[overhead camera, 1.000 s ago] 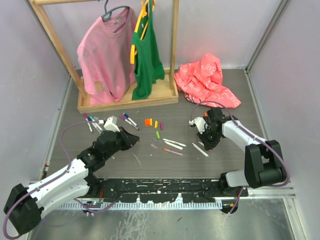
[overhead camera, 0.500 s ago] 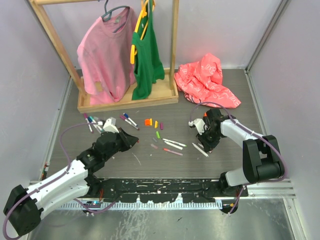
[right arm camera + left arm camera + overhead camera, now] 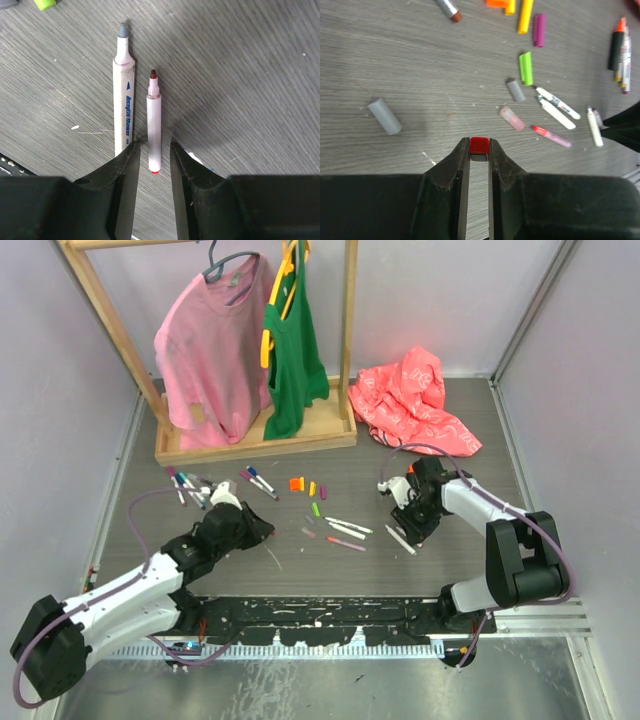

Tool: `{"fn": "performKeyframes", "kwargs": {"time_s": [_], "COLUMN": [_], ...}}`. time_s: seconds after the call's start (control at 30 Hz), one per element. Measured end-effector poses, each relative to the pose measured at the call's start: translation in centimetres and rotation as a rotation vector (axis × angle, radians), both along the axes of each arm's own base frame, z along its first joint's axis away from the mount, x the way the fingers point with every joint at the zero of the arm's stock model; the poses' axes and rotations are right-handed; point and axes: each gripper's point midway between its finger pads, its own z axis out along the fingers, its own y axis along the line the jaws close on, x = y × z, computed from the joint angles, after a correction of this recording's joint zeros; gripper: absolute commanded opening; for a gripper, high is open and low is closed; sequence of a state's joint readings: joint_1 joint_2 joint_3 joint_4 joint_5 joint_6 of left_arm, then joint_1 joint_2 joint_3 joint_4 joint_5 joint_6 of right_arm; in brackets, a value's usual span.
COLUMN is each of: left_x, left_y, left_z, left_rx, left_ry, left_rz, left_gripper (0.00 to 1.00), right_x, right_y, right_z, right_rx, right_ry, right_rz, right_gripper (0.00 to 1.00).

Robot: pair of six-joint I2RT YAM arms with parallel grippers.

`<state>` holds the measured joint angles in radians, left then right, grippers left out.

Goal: Open the pen caps
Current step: Place the pen at the center of the board.

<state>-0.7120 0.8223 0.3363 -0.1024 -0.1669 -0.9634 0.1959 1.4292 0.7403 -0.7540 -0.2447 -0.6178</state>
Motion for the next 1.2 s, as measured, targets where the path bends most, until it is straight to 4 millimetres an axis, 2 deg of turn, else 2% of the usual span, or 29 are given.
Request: {"fn": "performKeyframes", "kwargs": {"time_s": [0.17,0.53,0.77,0.93,1.2], "left_x": [0.0,1.8,0.8,0.5,1.1], "left_y": [0.5,0.4,1.4,1.8,2.3], "left_z": [-1.5,-3.4,-5.8,-6.1,-6.2], "left_rx": [0.085,0.327,0.441,0.461,0.456], "left_ry": [0.081,0.306,0.424,0.442,0.449], "left_rz": [0.018,0.075,0.078,0.082,0.107], "left_gripper": [0.00,0.00,0.00,0.00,0.00], "right_x": [0.6,1.9,2.2,2.2,2.2], "right_y": [-0.2,-0.4,-0.5,-0.5,-0.5], "right_z": [0.4,1.9,2.1,2.1,2.1], "right_rx": [-0.009,-0.008,-0.009,-0.009,-0.009], "right_ry": [-0.040,-0.137,-0.151,-0.151,-0.151], "right_rz": [-0.007,-0.026,-0.033,-0.032,-0.032], "right_gripper": [0.43,0.46,0.46,0.46,0.47]}}
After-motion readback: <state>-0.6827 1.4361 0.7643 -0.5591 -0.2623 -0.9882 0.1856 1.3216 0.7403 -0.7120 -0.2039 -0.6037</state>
